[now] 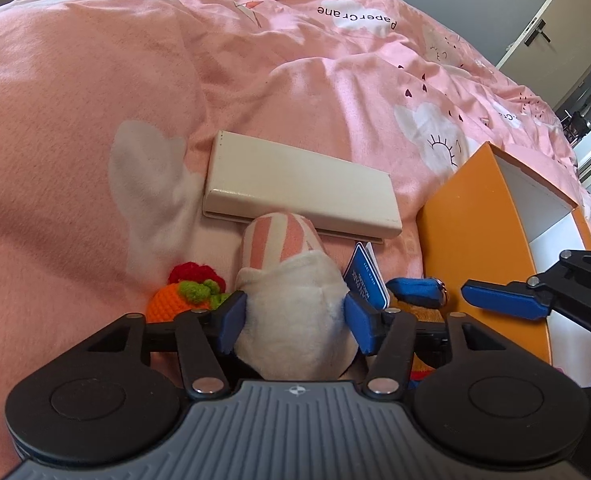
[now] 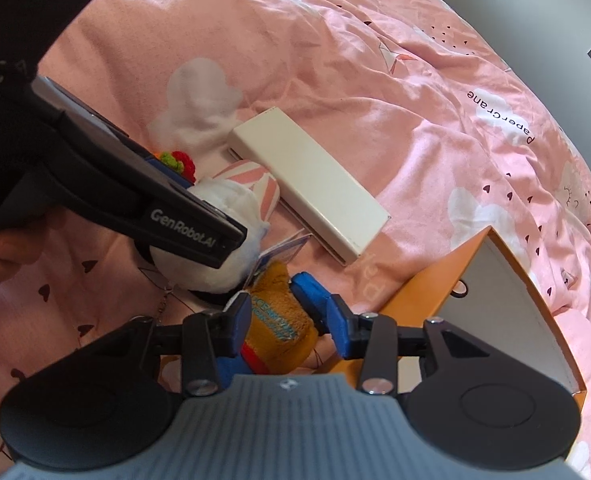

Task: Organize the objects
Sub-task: 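Grasp the white bunny plush with the left tool while the right tool grasps the brown bear plush, then lift the bunny plush with the left tool while the right tool lifts the bear plush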

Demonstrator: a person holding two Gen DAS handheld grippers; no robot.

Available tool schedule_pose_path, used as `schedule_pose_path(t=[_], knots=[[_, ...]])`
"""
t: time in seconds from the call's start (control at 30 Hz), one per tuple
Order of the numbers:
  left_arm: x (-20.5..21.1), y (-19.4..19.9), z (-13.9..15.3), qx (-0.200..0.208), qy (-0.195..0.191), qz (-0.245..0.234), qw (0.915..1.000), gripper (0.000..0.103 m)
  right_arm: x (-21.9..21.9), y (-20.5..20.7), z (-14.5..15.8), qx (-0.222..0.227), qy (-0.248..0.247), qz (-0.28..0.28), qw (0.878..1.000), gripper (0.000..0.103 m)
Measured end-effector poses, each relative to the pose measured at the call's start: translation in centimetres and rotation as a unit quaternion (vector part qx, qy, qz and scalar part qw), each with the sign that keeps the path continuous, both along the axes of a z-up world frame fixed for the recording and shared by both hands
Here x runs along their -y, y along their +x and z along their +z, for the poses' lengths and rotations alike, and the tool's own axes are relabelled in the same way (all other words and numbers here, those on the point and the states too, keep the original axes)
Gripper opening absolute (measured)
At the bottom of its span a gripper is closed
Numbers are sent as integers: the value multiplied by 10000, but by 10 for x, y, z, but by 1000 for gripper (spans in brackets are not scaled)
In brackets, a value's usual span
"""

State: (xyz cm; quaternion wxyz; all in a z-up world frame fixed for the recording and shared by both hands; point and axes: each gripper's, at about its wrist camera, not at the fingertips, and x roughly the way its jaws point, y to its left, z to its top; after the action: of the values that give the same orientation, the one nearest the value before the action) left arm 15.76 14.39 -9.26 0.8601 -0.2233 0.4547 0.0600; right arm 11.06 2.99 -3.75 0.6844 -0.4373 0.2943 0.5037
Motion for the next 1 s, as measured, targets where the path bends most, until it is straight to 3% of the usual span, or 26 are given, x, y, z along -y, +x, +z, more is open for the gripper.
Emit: schedule_pose_path(t=[0.17,0.33,0.53,0.7,1.0], knots=[[5,10,-5,-44,175,-59,9998,74,-1,1,-4,9,-48,-46,10000,46],[12,16,-7,-35,433,-107,9990,76,0,1,-5,49,-76,-100,9999,46],[25,17,-10,18,829,-393,9958,73,4,0,-4,-8,-70,-154,9999,49],[25,14,-7,34,857,-409,9955,71,7,-4,-4,49,-102,-128,9999,50],[42,-15,26,109,1375,-800,9872,64,11,-7,-1,137,-117,-87,9998,50]])
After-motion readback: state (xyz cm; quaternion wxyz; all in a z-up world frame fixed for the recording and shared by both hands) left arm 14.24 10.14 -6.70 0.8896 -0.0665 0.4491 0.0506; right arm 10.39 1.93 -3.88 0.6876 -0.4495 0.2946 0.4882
